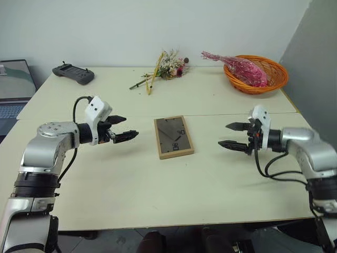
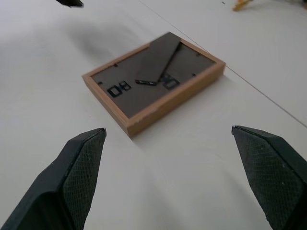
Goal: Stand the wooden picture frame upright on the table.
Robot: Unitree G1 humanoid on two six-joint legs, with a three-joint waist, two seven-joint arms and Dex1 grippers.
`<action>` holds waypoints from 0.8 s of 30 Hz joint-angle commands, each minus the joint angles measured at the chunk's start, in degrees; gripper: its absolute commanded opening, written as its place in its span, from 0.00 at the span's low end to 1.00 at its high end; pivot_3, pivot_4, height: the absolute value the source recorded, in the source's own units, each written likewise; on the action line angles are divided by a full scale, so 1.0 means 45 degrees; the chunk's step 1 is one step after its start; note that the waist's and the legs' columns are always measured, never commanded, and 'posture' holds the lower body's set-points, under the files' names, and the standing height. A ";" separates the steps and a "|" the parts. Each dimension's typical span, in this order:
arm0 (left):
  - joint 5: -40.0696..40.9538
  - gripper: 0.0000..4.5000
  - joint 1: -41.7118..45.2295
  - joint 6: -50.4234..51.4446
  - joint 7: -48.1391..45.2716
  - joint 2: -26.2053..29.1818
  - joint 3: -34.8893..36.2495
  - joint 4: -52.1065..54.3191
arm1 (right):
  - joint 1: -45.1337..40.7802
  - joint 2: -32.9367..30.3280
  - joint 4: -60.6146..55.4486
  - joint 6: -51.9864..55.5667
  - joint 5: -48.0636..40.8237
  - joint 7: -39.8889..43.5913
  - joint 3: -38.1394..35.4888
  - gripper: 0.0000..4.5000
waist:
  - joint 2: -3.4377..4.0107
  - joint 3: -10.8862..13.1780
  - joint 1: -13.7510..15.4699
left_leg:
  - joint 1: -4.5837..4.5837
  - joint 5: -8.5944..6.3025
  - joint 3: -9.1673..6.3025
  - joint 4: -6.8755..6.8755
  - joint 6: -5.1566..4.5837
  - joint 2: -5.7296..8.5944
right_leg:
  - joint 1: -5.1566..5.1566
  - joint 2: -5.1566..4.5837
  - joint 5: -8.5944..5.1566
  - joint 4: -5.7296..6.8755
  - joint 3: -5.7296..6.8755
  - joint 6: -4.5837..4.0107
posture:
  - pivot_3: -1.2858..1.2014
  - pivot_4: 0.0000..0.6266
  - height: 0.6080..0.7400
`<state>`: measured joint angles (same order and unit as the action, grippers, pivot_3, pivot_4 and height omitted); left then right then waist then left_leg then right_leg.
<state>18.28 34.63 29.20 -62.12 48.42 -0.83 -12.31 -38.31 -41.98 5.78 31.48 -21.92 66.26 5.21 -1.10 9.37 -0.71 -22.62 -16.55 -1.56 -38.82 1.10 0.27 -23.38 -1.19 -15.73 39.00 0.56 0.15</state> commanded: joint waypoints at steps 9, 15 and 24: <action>-0.1191 1.00 0.0948 -0.1919 0.0877 -0.0666 0.0122 -0.1843 | -0.1739 0.1398 0.3063 -0.2832 0.1745 -0.0612 0.0469 0.99 | -0.0001 0.0000 0.0078 | -0.0050 0.0002 0.0011 -0.0026 0.0003 0.0007 | -0.0037 -0.0024 0.0001 0.0008 -0.0003 0.0001 | 0.52 0.24 1.00; -0.1880 0.80 0.1638 -0.3159 0.2944 -0.2388 0.0140 -0.3733 | -0.2679 0.3191 0.5884 -0.4922 0.3414 -0.2688 0.0957 0.82 | -0.0001 0.0000 0.0072 | -0.0047 0.0005 0.0012 -0.0029 0.0009 0.0007 | -0.0042 -0.0026 0.0002 0.0019 -0.0002 0.0001 | 0.52 0.24 1.00; -0.3707 0.37 0.2714 -0.4933 0.5126 -0.4305 -0.0751 -0.6557 | -0.3689 0.4898 0.9397 -0.7230 0.5637 -0.5391 0.1756 0.34 | -0.0004 -0.0003 0.0043 | -0.0066 0.0036 0.0030 -0.0028 0.0062 0.0012 | -0.0070 -0.0033 0.0003 0.0021 -0.0016 0.0000 | 0.52 0.24 1.00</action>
<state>2.79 45.04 9.44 -39.96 30.15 -3.57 -41.40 -52.94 -21.05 46.63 1.93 1.62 44.73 12.72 -1.11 9.36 -0.52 -22.91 -16.39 -1.41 -38.94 1.38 0.33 -23.69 -1.34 -15.71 39.12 0.48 0.15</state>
